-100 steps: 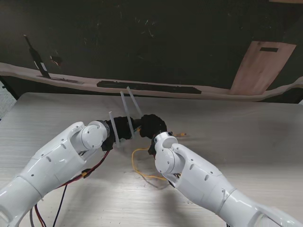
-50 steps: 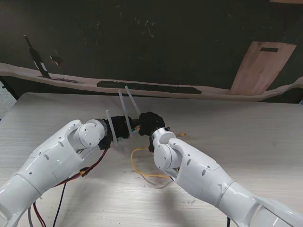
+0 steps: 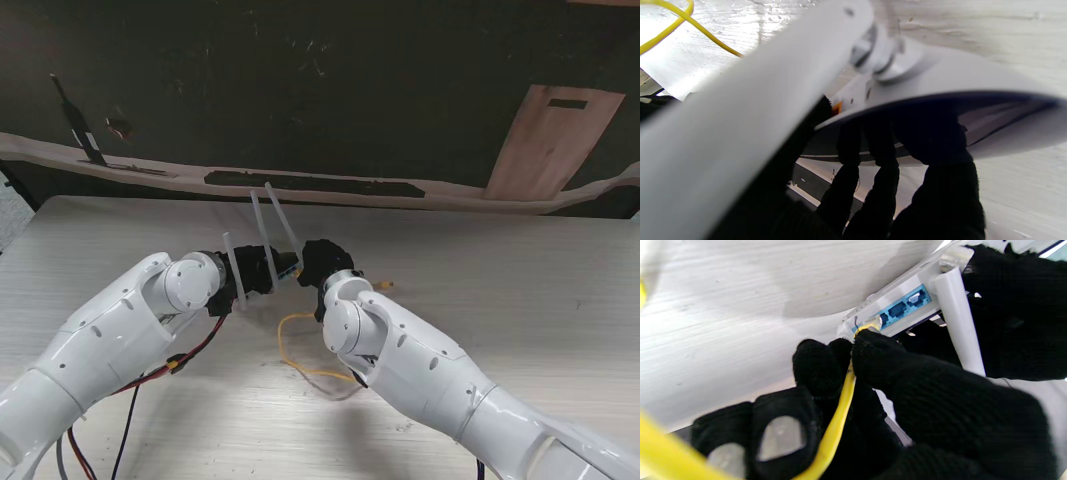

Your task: Untangle the Ethernet cable and plug it into the router

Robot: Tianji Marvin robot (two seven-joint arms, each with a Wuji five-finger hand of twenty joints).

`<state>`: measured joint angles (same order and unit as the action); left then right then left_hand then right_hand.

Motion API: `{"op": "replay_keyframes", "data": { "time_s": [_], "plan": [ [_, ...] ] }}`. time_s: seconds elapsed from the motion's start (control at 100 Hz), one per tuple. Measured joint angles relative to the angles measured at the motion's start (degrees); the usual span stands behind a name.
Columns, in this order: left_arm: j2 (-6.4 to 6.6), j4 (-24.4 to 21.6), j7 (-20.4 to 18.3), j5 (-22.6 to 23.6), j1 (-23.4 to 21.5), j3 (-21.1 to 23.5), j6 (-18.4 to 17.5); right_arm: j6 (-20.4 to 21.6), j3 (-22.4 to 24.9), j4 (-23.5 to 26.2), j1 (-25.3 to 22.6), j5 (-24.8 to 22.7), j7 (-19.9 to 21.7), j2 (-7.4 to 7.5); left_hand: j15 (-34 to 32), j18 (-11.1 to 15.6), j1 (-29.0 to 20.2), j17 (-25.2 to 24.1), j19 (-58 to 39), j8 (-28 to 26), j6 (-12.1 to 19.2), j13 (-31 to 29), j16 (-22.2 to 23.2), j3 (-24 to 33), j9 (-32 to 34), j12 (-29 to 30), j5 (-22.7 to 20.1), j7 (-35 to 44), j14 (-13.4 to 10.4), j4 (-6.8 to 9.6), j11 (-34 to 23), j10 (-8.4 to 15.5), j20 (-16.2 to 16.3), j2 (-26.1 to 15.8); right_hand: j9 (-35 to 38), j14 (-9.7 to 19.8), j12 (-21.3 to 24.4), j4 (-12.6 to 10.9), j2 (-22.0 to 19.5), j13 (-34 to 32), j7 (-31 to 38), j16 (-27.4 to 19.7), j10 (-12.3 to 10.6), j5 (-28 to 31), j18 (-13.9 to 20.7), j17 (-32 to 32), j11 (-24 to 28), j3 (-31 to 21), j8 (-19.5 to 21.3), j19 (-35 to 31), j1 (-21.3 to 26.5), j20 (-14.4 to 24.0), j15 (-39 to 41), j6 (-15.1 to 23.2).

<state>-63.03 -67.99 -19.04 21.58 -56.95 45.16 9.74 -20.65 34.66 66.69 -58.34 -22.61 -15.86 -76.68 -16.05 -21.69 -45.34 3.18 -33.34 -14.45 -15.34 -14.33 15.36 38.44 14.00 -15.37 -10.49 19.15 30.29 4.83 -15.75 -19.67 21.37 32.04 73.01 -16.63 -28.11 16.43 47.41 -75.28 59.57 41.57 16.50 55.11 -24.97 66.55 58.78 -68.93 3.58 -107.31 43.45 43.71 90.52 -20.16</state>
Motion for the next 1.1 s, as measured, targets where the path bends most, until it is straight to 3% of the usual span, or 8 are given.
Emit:
{"op": "replay_keyframes", "data": {
  "time_s": [0.41,1.1],
  "plan": [
    [0.05,-0.09,0.01,0.03,-0.05,-0.02,0.0,-0.96,0.28,0.11,-0.1,1.86,-0.14,-0.79,0.0,0.0,0.0,-0.01,-0.01,-0.01,0.0,0.0,0.0,0.0,0.0,0.0,0.0,0.01,0.0,0.0,0.0,0.0,0.0,0.0,0.02,0.07,-0.08,0.0,0.0,-0.01,0.0,0.68,0.0,0.01,0.1,0.06,0.21,0.0,0.0,-0.01,0.0,1.28,0.48,0.0],
    [0.95,-0.58,-3.13,-0.88,0.91,-0.74,-1.31,0.44,-1.25,-1.4,0.65,-0.98,-1.81,-1.15,0.0,-0.12,0.0,-0.09,-0.01,-0.01,-0.11,0.05,0.0,0.0,0.0,0.0,0.0,0.01,0.08,0.0,0.0,0.0,0.0,-0.03,0.66,0.21,-0.63,0.0,0.0,-0.52,0.08,0.87,-0.05,0.76,0.14,0.46,0.26,0.56,0.0,-0.08,0.0,2.11,0.93,-0.02]
  ]
}}
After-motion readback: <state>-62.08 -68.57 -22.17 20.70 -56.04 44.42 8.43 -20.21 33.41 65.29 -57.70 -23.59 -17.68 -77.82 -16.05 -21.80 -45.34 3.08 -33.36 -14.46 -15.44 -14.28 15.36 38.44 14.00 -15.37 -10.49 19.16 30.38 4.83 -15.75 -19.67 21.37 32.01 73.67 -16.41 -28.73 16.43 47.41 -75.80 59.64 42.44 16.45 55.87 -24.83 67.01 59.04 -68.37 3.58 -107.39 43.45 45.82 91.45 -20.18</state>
